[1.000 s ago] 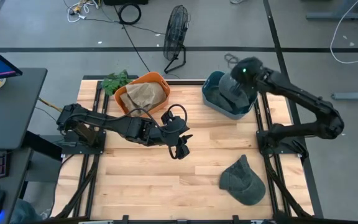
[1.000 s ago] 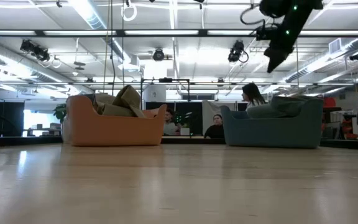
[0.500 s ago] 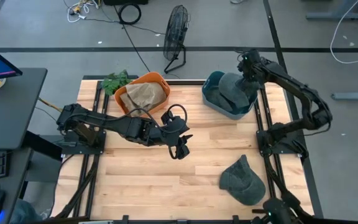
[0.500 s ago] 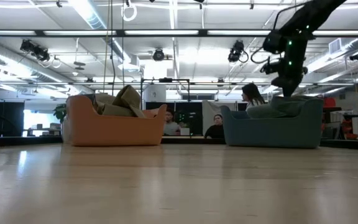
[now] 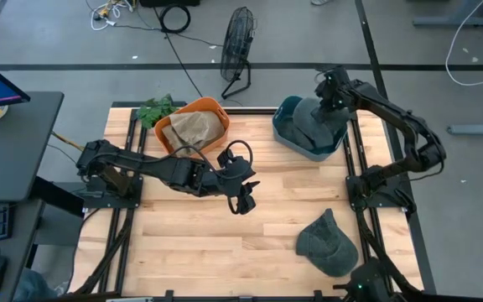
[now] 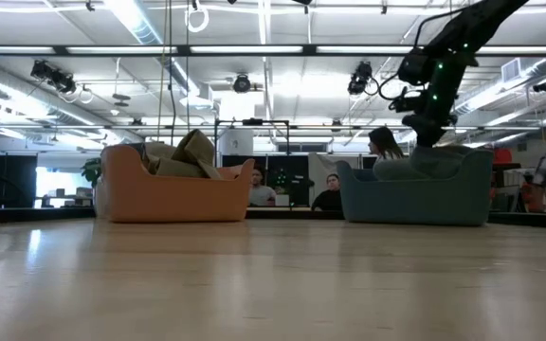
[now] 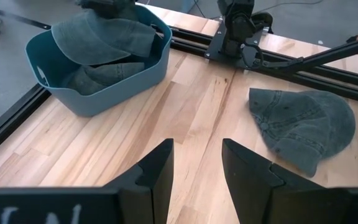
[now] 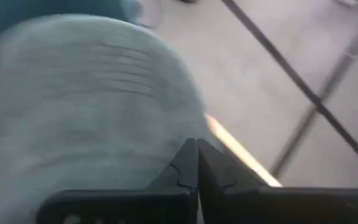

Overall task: Pick & Place hat
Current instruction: Put the top black cap into the dark blue bin

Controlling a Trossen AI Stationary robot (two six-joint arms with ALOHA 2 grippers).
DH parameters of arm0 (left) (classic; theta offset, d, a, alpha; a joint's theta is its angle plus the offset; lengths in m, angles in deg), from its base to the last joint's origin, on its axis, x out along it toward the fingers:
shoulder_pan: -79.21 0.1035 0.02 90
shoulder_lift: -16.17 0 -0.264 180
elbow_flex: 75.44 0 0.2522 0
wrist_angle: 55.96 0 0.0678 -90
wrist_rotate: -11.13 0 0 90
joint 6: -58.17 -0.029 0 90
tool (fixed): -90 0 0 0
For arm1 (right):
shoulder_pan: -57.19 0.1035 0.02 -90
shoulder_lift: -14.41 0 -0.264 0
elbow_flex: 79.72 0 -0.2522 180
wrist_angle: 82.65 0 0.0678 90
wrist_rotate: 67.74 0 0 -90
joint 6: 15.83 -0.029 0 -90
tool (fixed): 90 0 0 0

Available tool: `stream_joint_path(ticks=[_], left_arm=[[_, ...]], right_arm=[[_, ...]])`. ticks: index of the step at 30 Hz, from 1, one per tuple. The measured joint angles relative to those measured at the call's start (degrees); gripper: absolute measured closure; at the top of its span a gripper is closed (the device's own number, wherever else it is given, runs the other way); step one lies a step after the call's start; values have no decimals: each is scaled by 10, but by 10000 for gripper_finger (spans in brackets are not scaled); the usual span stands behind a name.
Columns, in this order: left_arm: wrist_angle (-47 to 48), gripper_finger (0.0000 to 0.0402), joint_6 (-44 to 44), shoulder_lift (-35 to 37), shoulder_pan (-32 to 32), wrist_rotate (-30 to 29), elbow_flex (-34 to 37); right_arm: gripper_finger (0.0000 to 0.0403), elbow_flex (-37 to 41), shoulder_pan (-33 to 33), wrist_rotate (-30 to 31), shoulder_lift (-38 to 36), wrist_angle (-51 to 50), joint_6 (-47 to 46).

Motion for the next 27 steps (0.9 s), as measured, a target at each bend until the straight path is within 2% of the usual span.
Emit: stream_joint_path(ticks=[4,11,20,27], left_arm=[[2,262,-1,0,0,0,0],[2,262,-1,0,0,0,0],[2,262,-1,0,0,0,0],[2,262,2,0,0,0,0]], right_arm=[[403,0,3,-66,-9,-7,21],[384,0,16,-62,-38,-12,112],[288,0,33,-61,-79,-100,211],[197,0,37,-66,-71,-101,249]])
